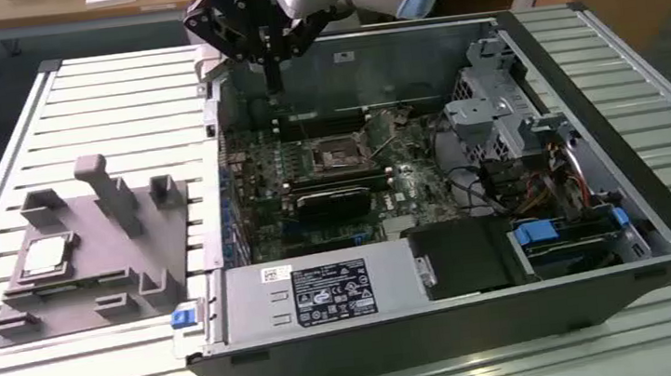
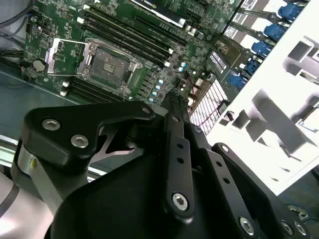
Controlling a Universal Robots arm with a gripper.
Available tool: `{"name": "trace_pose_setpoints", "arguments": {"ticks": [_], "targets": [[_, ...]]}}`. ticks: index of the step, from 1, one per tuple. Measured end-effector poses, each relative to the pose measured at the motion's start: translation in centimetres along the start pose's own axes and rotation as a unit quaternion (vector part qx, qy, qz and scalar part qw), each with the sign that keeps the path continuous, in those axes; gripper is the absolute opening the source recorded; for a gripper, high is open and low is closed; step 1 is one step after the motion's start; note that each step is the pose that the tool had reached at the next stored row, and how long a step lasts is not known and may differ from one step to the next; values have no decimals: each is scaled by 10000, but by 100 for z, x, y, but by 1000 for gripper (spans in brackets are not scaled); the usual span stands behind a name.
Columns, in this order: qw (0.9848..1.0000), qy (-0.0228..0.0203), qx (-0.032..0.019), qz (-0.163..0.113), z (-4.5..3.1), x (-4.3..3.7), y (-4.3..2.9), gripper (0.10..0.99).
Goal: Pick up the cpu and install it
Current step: 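Reach for the cpu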
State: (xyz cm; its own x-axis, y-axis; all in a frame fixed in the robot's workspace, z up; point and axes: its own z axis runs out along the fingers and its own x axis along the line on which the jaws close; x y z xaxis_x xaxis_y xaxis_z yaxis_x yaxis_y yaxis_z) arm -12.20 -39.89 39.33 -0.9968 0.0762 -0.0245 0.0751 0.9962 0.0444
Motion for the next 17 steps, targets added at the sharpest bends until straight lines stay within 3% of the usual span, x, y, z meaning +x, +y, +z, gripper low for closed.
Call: {"name": "trace_pose_setpoints", "arguments": {"ticks": [17], "targets": [[10000,0,0,0,-1,47,-3,106]]}}
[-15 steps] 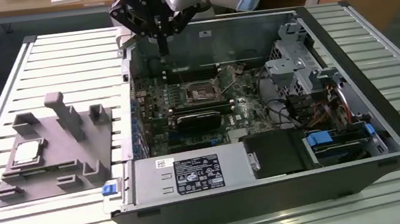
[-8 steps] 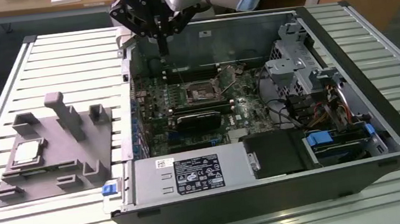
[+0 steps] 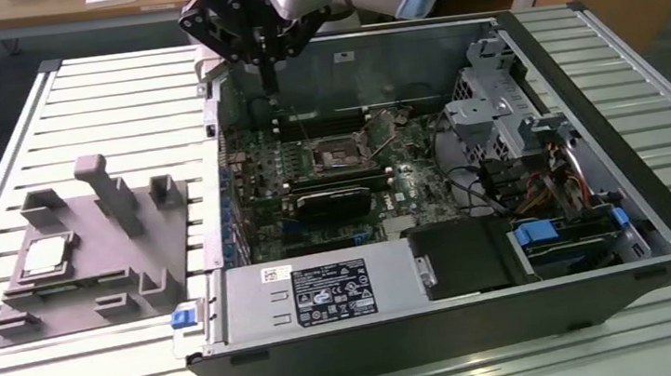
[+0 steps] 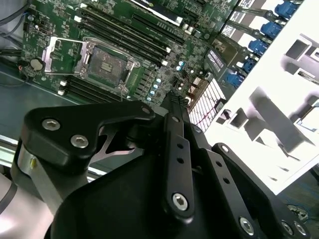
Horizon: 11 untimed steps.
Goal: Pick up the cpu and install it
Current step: 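Reach for the cpu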
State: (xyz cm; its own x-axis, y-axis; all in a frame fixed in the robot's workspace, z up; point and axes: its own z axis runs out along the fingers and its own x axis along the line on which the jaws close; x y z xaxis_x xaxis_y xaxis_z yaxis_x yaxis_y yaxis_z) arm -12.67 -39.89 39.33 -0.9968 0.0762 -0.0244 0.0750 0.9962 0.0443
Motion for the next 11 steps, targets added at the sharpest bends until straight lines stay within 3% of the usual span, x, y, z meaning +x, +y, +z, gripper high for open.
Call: {"name": "trace_pose_setpoints", "arguments": {"ticks": [11], "targets": [[10000,0,0,0,-1,102,-8,106]]}}
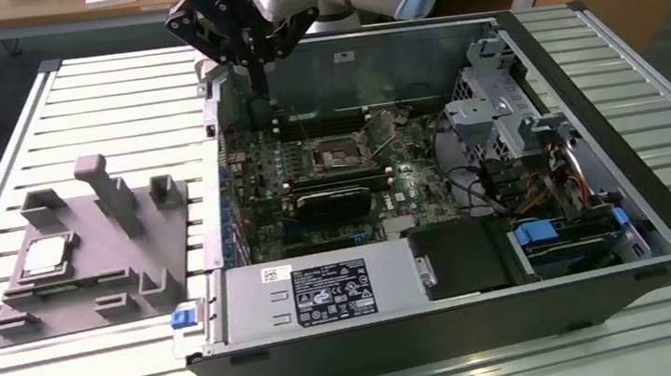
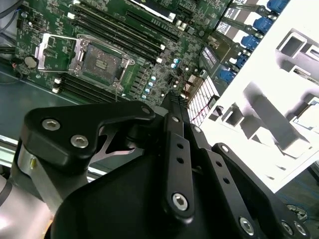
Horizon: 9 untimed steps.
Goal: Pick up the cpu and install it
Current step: 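Reach for the cpu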
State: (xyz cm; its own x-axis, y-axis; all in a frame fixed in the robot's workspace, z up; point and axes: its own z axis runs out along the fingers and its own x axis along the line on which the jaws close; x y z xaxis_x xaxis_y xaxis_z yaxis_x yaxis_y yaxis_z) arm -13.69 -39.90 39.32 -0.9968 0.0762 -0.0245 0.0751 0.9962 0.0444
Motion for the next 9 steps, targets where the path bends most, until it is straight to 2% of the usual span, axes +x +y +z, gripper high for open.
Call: {"name": "trace_pose_setpoints", "arguments": {"ticks": [9], "targets": [[10000,0,0,0,-1,82,-6,106]]}}
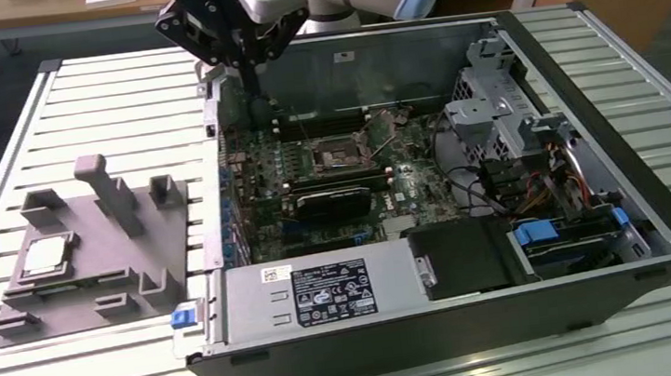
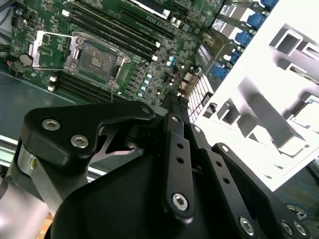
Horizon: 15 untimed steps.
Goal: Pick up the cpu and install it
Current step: 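Reach for the cpu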
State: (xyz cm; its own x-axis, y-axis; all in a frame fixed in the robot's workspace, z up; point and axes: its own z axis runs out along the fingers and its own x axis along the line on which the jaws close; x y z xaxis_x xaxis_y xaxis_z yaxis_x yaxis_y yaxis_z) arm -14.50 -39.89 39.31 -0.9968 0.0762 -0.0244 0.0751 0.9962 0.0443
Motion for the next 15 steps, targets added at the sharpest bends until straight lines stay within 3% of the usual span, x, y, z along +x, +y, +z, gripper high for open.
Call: {"name": "trace_pose_setpoints", "arguments": {"ticks": [15], "targets": [[10000,0,0,0,-1,119,-9,106]]}}
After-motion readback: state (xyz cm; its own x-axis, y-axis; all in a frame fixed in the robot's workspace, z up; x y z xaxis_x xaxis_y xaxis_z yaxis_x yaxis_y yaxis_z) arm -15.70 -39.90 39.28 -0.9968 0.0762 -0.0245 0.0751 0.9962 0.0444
